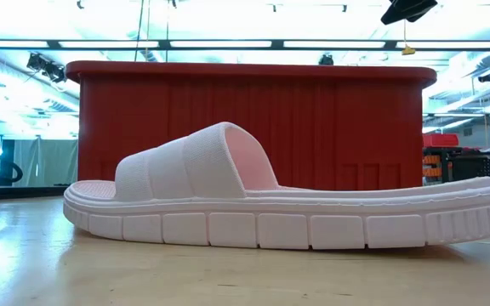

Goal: Pick and place slides into bin
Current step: Put the green slide into the container

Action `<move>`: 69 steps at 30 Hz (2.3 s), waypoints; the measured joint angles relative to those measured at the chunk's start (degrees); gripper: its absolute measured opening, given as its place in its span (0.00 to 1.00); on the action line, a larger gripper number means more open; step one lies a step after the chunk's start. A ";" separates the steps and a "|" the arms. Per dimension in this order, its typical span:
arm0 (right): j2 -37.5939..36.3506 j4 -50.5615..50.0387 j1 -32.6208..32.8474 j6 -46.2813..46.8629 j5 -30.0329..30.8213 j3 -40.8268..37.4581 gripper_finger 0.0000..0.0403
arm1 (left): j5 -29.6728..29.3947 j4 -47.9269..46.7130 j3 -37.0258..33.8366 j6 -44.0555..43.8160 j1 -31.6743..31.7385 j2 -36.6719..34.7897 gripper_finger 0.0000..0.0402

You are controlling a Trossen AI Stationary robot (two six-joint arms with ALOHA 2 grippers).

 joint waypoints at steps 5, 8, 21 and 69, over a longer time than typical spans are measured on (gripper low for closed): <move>0.00 0.00 0.00 1.41 0.00 0.00 0.40 | -0.56 -0.06 0.09 2.36 -2.18 -3.64 0.27; 0.00 0.00 0.00 1.43 0.00 0.00 0.40 | -0.39 0.02 -0.19 5.05 -3.06 -4.00 0.27; 0.00 5.04 0.00 1.87 -0.03 -0.02 0.40 | 3.38 43.90 -43.40 14.29 -3.59 -21.12 0.27; 0.02 6.47 0.00 4.34 -0.05 -0.04 0.40 | 30.87 80.91 -95.54 -54.48 -1.88 -17.67 0.36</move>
